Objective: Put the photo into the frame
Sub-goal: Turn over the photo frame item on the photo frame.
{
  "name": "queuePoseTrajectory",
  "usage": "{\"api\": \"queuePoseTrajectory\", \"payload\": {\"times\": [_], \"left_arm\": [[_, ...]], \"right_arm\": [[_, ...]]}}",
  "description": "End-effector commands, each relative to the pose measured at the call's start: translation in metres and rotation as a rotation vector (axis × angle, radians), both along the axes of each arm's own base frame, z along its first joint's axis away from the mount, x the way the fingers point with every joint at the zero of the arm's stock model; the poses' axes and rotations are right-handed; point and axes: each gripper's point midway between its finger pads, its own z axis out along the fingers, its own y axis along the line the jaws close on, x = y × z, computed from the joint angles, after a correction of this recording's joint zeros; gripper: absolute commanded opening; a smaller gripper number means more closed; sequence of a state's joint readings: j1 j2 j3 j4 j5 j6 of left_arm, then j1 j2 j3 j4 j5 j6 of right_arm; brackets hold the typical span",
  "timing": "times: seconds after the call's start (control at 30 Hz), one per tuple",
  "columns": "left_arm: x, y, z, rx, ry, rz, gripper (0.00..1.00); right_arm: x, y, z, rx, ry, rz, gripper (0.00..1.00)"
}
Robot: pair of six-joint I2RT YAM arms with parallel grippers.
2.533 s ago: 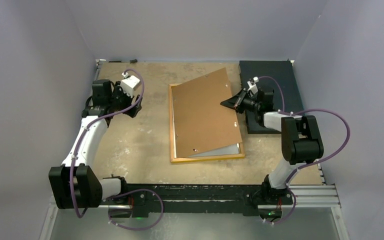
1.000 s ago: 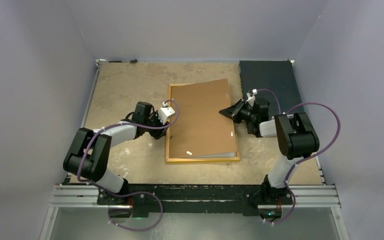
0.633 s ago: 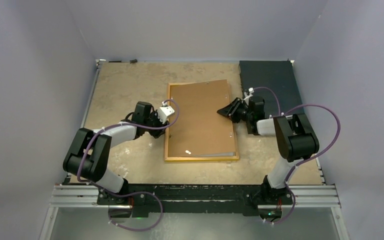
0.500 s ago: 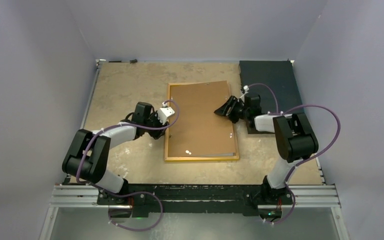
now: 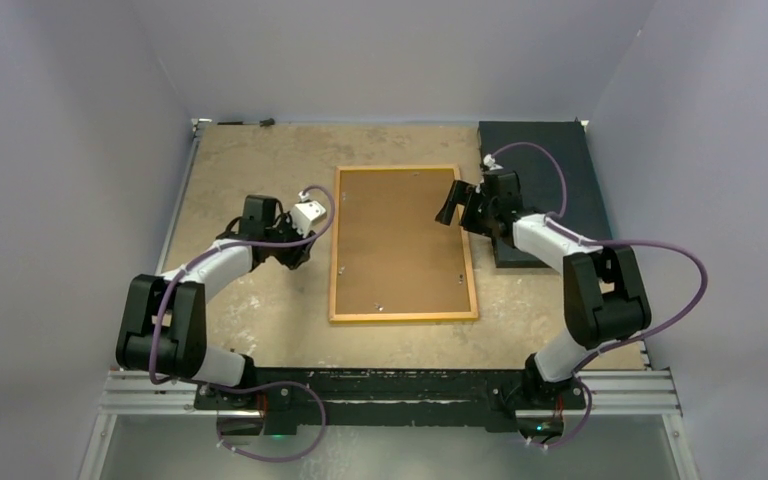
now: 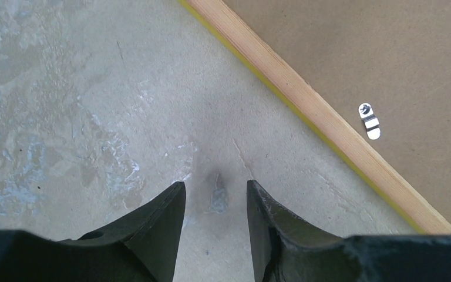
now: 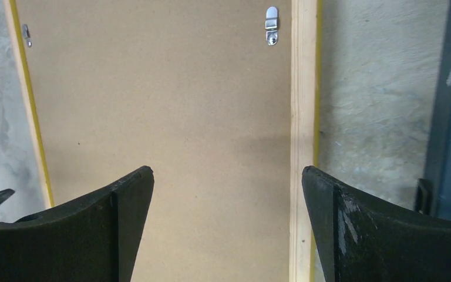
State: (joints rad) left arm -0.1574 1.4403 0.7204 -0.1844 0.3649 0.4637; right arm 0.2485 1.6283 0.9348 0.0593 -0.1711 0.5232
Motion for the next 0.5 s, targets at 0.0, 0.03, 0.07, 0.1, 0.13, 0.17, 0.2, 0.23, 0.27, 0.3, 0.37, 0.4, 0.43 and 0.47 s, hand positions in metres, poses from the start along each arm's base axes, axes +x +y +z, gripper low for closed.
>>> {"api": "queuePoseTrajectory", "payload": {"times": [0.0,0.03,0.07,0.1,0.13,0.17,0.2,0.23,0.27,0.3,0.37,0.4,0.43,0.47], "left_arm": [[0.017,-0.007,0.025,-0.029,-0.061,-0.023,0.41],[0.020,-0.008,0.025,-0.034,-0.060,-0.021,0.41],[0.022,-0.008,0.025,-0.039,-0.059,-0.017,0.41],[0.024,-0.009,0.026,-0.043,-0.062,-0.013,0.41],[0.026,-0.009,0.026,-0.046,-0.064,-0.008,0.41],[0.028,-0.010,0.027,-0.051,-0.065,-0.004,0.41],[0.030,-0.011,0.027,-0.055,-0.066,-0.001,0.41],[0.033,-0.012,0.027,-0.060,-0.065,0.003,0.41],[0.036,-0.012,0.027,-0.064,-0.069,0.010,0.41],[0.040,-0.013,0.027,-0.070,-0.073,0.016,0.40],[0.050,-0.015,0.024,-0.084,-0.065,0.038,0.39],[0.055,-0.016,0.019,-0.089,-0.047,0.049,0.38],[0.060,-0.017,0.016,-0.094,-0.035,0.058,0.38],[0.066,-0.019,0.015,-0.102,-0.026,0.065,0.37]], "right_arm": [[0.013,-0.014,0.035,-0.110,-0.091,-0.024,0.99],[0.014,-0.012,0.033,-0.109,-0.085,-0.019,0.99],[0.016,-0.011,0.030,-0.108,-0.078,-0.014,0.99],[0.016,-0.010,0.028,-0.108,-0.073,-0.011,0.99],[0.017,-0.008,0.027,-0.106,-0.077,-0.007,0.99],[0.017,-0.005,0.025,-0.102,-0.076,-0.003,0.99],[0.019,0.001,0.028,-0.096,-0.096,0.006,0.99],[0.021,0.008,0.033,-0.092,-0.119,0.016,0.98],[0.022,0.020,0.039,-0.086,-0.140,0.036,0.97],[0.025,0.033,0.044,-0.076,-0.160,0.055,0.96],[0.032,0.062,0.056,-0.027,-0.187,0.088,0.91],[0.035,0.076,0.057,0.013,-0.196,0.101,0.87],[0.037,0.091,0.062,0.061,-0.211,0.115,0.83],[0.042,0.105,0.066,0.111,-0.228,0.130,0.81]]}}
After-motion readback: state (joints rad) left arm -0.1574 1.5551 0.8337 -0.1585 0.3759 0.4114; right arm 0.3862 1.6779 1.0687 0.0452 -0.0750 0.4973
